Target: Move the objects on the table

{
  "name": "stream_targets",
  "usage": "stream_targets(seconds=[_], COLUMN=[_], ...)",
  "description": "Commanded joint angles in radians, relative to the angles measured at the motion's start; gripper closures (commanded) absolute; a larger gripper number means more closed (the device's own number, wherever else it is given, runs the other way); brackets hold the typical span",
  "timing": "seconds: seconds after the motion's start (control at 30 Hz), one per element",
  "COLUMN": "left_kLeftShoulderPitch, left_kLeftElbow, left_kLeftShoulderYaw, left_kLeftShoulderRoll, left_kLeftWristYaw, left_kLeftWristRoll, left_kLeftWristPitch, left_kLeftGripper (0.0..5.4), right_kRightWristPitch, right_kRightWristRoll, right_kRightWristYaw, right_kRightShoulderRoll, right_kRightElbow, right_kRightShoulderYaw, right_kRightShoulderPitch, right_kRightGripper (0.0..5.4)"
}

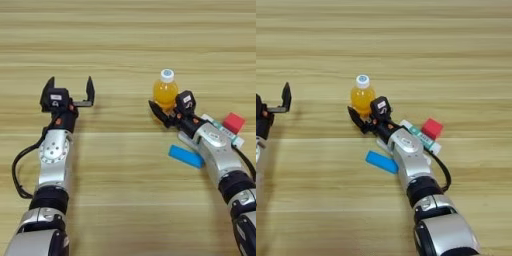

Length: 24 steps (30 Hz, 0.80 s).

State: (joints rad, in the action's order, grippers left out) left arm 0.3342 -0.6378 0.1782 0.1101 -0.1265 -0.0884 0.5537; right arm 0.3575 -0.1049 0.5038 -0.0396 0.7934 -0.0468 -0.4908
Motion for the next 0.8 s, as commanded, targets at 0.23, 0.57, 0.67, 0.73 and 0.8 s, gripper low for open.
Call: stream_targets(seconds=[0.23,0.57,0.67,0.73,0.8], left_kLeftShoulderPitch=[0.017,0.018,0.019,0.019,0.019], left_kLeftElbow=[-0.023,-0.027,-0.029,-0.029,-0.03], left_kLeftShoulderYaw=[-0.014,-0.016,-0.016,-0.016,-0.017], left_kLeftShoulderRoll=[0.015,0.018,0.019,0.019,0.019], left_kLeftWristYaw=[-0.012,-0.015,-0.016,-0.016,-0.016], left_kLeftWristRoll=[0.002,0.002,0.002,0.001,0.001], left_kLeftWristPitch=[-0.018,-0.012,-0.01,-0.009,-0.009], left_kLeftGripper=[0.0,0.0,0.0,0.0,0.0], right_kRightWristPitch=[-0.002,0.0,0.001,0.002,0.004], right_kRightWristRoll=[0.008,0.01,0.01,0.01,0.009], right_kRightWristYaw=[-0.004,-0.001,-0.001,-0.001,-0.002], right_kRightShoulderRoll=[0.002,0.003,0.003,0.004,0.004], right_kRightElbow=[0.031,0.039,0.04,0.041,0.04], right_kRightShoulderYaw=[0.008,0.007,0.007,0.008,0.009], right_kRightShoulderPitch=[-0.025,-0.029,-0.029,-0.03,-0.03], right_kRightGripper=[1.78,0.32,0.05,0.05,0.05])
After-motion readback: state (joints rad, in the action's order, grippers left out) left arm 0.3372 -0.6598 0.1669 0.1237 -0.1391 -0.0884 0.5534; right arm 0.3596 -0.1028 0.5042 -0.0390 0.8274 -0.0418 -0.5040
